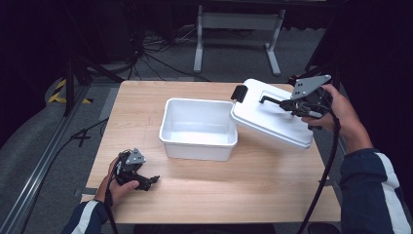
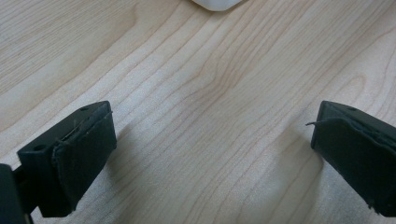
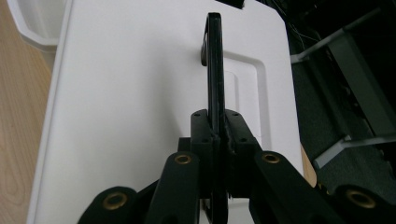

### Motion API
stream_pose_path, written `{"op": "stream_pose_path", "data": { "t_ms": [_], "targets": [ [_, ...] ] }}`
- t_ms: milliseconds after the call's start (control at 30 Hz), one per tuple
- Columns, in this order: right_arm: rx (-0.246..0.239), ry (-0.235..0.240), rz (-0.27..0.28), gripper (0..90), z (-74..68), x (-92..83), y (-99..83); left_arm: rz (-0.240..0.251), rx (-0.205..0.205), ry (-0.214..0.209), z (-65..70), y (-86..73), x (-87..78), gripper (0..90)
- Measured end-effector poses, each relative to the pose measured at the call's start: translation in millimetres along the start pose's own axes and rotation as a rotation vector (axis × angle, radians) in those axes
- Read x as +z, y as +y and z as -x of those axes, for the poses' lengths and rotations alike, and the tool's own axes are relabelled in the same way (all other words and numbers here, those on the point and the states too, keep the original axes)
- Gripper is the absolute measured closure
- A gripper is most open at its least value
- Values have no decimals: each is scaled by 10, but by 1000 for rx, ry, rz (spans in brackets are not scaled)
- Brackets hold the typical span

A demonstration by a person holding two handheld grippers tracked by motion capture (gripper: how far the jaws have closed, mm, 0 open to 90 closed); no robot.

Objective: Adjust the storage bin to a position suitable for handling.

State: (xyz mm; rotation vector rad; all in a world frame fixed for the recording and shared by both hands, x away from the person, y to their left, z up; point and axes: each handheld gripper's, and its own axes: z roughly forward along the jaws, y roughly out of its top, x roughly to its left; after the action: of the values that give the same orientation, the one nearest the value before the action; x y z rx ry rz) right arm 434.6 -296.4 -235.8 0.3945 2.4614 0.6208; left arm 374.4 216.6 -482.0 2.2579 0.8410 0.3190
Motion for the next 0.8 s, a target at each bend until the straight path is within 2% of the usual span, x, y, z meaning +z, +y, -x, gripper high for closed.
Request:
{"op": "stream_pose_path", "data": {
  "t_ms": [200,400,800],
  "targets": [
    [32,-31,-15,845,43,-25,-166,0,1,1,-1,0,0,5],
    [49,-36,-20,846,59,-3,-267,0,0,0,0,0,0,5],
    [99,-6,-55,845,44,272,-502,0,0,0,0,0,0,5]
  ]
}}
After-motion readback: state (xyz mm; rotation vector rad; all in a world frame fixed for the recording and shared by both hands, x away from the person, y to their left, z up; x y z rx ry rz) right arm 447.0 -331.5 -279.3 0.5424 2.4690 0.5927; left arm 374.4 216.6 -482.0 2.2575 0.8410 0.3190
